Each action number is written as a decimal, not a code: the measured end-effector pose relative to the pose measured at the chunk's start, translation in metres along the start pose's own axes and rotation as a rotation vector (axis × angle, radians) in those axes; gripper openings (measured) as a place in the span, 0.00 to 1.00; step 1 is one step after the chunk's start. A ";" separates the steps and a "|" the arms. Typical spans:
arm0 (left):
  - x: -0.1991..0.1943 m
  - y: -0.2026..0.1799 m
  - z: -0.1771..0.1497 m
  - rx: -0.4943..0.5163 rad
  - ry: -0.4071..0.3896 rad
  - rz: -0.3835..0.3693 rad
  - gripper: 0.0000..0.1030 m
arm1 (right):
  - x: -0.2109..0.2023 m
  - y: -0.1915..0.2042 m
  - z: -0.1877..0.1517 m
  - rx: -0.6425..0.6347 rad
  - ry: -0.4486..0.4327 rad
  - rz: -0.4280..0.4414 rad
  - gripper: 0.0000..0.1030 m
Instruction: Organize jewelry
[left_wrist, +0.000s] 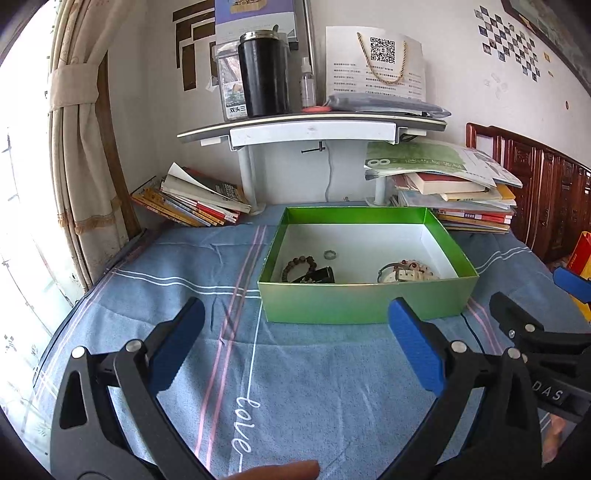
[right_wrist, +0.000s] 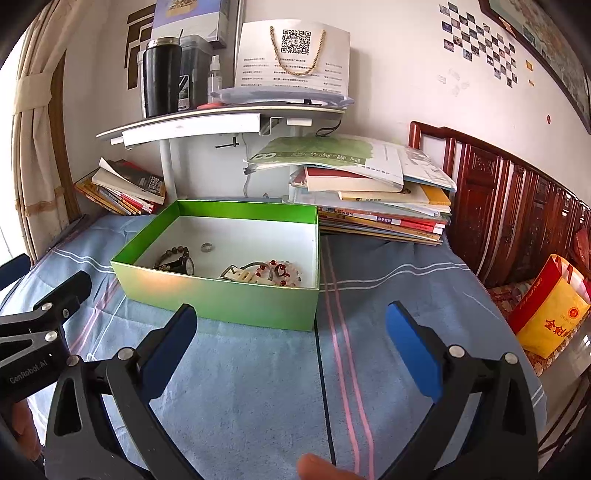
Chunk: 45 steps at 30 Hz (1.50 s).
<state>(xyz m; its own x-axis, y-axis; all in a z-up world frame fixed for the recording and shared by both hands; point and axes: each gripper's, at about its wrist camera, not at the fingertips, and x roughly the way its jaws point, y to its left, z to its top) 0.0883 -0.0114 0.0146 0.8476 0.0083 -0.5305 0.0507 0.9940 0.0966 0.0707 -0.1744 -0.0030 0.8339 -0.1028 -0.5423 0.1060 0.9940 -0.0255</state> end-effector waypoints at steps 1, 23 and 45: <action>0.000 0.000 0.000 0.001 0.000 0.000 0.96 | 0.000 0.000 0.000 0.000 -0.002 0.000 0.97; 0.000 -0.001 -0.003 0.003 0.008 0.001 0.96 | -0.003 0.000 -0.001 0.001 -0.009 0.002 0.97; 0.001 -0.001 -0.005 0.005 0.012 -0.001 0.96 | -0.002 -0.001 -0.003 0.000 -0.008 0.000 0.97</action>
<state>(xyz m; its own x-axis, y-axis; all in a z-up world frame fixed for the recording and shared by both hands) 0.0860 -0.0118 0.0100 0.8412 0.0088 -0.5407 0.0538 0.9935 0.1000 0.0672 -0.1746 -0.0039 0.8379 -0.1029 -0.5360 0.1057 0.9941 -0.0256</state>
